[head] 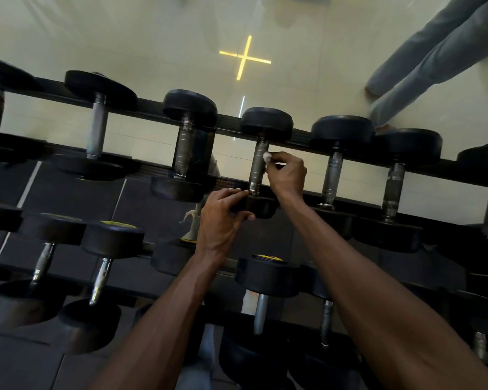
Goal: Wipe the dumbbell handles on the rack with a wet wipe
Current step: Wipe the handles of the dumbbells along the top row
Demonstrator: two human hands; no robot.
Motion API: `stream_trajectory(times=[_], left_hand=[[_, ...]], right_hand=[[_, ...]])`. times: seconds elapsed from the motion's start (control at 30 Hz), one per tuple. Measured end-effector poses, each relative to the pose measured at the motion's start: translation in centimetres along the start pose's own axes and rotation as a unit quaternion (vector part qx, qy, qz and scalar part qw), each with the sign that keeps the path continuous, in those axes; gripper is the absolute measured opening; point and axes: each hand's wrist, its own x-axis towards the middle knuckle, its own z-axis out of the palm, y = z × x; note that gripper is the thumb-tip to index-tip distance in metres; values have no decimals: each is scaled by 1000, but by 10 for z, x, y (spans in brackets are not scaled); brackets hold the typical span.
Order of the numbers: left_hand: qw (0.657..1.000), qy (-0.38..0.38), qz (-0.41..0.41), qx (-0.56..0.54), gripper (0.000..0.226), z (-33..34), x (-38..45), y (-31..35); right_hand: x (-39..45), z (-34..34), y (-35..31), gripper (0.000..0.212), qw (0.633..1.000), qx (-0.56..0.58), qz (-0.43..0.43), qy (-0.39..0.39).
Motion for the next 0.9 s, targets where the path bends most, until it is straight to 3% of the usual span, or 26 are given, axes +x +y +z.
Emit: stream_trajectory(times=[0.17, 0.3, 0.4, 0.6, 0.7, 0.9], left_hand=[[1000, -8, 1, -3, 56, 0, -1, -1], [1000, -15, 5, -7, 54, -4, -1, 0], [1000, -15, 3, -9, 53, -5, -1, 2], [1000, -25, 7, -6, 56, -6, -2, -3], [1000, -23, 8, -6, 58, -5, -2, -4], [999, -33, 3, 2, 63, -6, -3, -3]], right_hand=[[-14, -6, 1, 28, 999, -14, 1, -47], [-4, 2, -14, 22, 1000, 18, 3, 25], [1, 9, -23, 13, 997, -19, -50, 58], [-35, -9, -5, 6, 972, -182, -121, -85], [-32, -11, -9, 2, 969, -199, -97, -111], [-27, -9, -21, 8, 939, -236, -147, -202]])
